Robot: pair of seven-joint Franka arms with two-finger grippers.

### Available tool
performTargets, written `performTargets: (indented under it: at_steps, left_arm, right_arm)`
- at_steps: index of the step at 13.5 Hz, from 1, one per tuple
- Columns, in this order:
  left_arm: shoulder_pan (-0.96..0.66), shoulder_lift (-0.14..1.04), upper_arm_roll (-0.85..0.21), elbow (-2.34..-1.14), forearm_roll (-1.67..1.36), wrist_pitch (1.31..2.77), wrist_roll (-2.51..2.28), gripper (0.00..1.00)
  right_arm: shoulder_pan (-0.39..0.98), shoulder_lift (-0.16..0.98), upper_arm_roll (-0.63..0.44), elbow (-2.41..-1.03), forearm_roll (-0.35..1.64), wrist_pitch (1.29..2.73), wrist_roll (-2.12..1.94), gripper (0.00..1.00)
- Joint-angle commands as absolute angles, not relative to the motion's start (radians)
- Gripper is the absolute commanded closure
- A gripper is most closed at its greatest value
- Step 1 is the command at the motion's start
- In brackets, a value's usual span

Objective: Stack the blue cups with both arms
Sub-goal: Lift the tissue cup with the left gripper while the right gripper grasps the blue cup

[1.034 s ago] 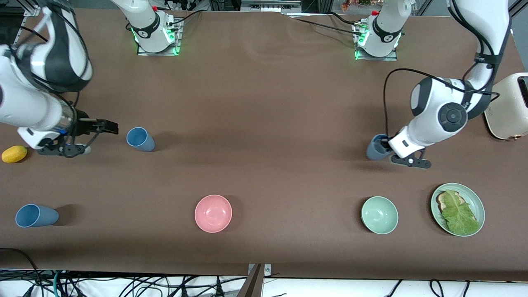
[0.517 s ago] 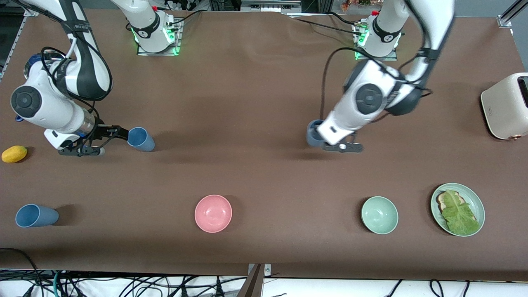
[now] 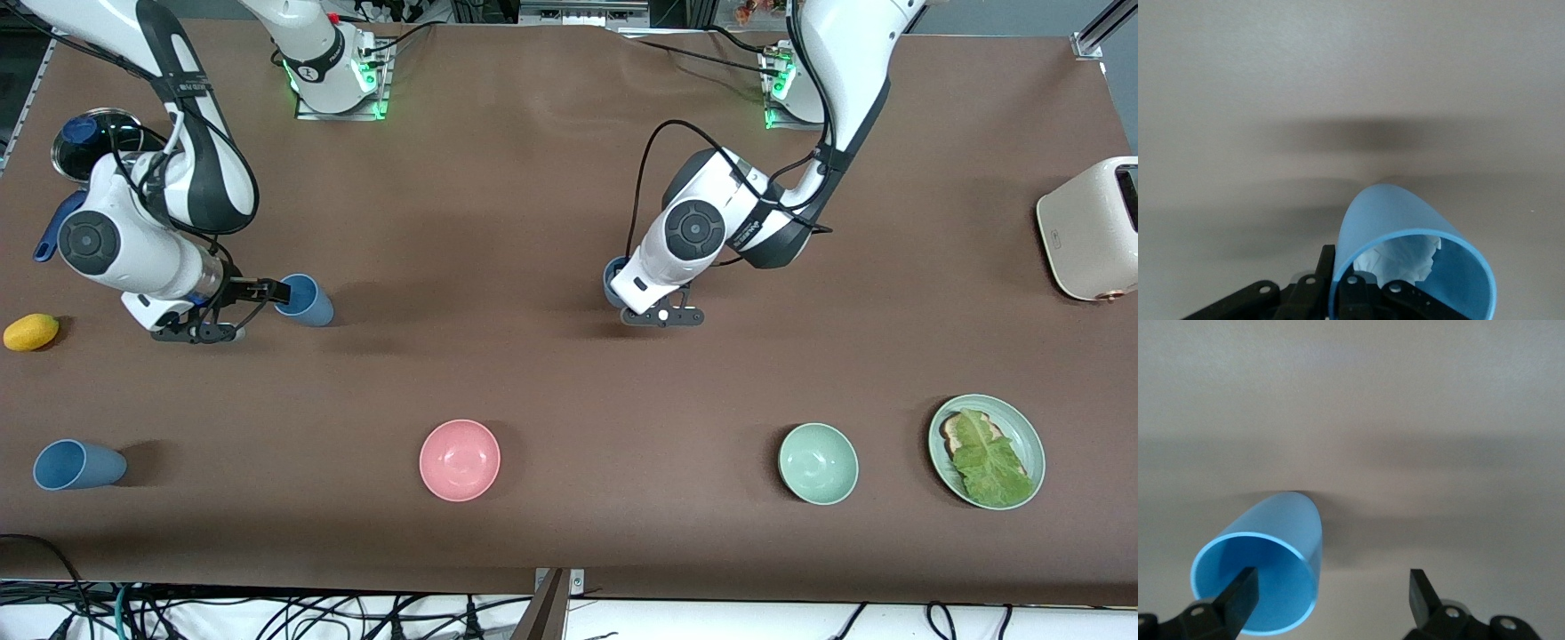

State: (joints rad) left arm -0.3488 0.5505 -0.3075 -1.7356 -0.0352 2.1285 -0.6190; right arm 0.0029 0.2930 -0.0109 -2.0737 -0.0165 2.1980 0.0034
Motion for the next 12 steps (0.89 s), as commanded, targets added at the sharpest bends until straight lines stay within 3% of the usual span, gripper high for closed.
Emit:
performTargets:
  at_steps: [1, 6, 9, 10, 11, 12]
  left_arm:
    - [-0.387, 0.583, -0.302, -1.704, -0.051, 2.128, -0.626, 1.0]
    - [-0.413, 0.607, -0.304, -1.697, -0.048, 2.164, -0.626, 1.0]
    - [-0.414, 0.615, -0.302, -1.675, -0.043, 2.164, -0.624, 1.0]
    - [-0.416, 0.615, -0.302, -1.675, -0.043, 2.164, -0.623, 0.9]
    - [-0.414, 0.612, -0.304, -1.672, -0.049, 2.163, -0.635, 0.42]
    - [-0.413, 0.597, -0.305, -1.669, -0.054, 2.152, -0.641, 0.01]
  right_arm:
    - [-0.002, 0.307, -0.008, -2.086, -0.034, 2.217, 0.014, 0.0]
    - [-0.002, 0.33, -0.008, -2.088, -0.034, 2.215, 0.017, 0.04]
    - [-0.002, 0.336, -0.006, -2.086, -0.034, 2.206, 0.043, 0.75]
    - [-0.002, 0.336, -0.006, -2.086, -0.032, 2.203, 0.06, 0.93]
    - [-0.002, 0.336, -0.006, -2.086, -0.032, 2.203, 0.072, 1.0]
    - [-0.002, 0.336, -0.006, -2.086, -0.032, 2.201, 0.075, 1.0]
